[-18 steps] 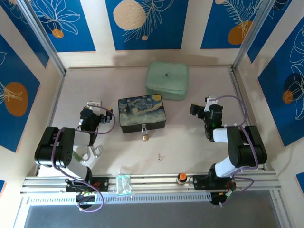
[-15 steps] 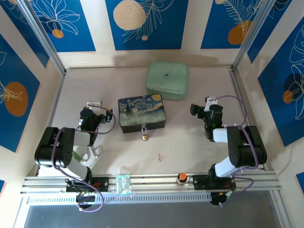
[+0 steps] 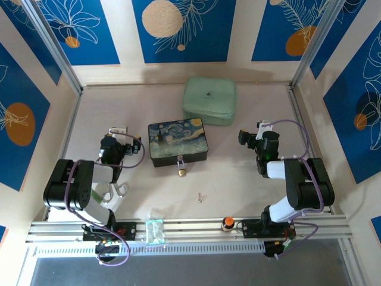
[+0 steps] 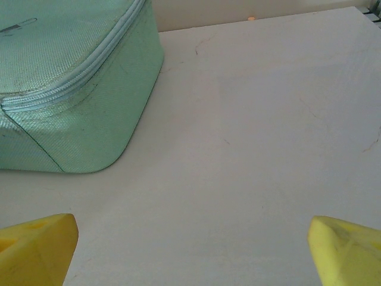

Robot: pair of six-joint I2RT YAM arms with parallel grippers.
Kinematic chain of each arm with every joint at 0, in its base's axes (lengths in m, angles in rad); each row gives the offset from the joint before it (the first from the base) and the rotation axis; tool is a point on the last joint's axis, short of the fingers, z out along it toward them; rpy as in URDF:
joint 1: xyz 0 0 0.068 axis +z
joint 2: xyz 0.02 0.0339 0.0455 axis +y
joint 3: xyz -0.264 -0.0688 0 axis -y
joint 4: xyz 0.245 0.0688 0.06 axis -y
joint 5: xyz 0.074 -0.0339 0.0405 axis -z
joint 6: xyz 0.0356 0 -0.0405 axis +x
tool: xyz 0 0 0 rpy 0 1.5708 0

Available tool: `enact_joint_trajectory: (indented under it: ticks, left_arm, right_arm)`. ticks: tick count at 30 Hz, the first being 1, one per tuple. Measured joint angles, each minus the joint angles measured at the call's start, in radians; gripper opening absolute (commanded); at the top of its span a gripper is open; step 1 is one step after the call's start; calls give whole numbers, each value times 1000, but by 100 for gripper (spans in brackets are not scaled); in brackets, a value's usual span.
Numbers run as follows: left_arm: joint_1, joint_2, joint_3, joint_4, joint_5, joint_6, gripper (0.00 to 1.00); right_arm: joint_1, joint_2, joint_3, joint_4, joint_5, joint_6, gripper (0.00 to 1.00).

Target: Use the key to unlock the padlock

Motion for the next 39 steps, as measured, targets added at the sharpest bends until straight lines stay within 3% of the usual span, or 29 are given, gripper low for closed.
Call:
enact_joint_trajectory:
  ticks: [8,12,17,21,26,32,36,39]
  left_arm:
    - [0,0,0,3,-5,0,99]
    - [-1,-14,-23,29,-59,-4,99]
    - [-16,-232,-34,-123,-163,-30,99]
    - [-18,-460,9,-284,-191,-161,99]
    - [-18,-636,16,-417,-99,-334,99]
    - [-30,-749,36,-635,113,-492,99]
    - [-95,-804,45,-774,181,-556,99]
    - [-207,-816,55,-857,188,-581,99]
  right_arm:
    - [0,0,0,0,0,0,99]
    - [6,-23,0,-34,-4,-9,99]
    - [34,-195,63,-264,-7,0,99]
    - [42,-363,127,-435,-58,58,99]
    - [45,-525,190,-691,-171,131,99]
    - [108,-615,209,-912,-291,208,99]
    - [229,-620,219,-1016,-302,238,99]
    - [341,-613,238,-1084,-287,265,99]
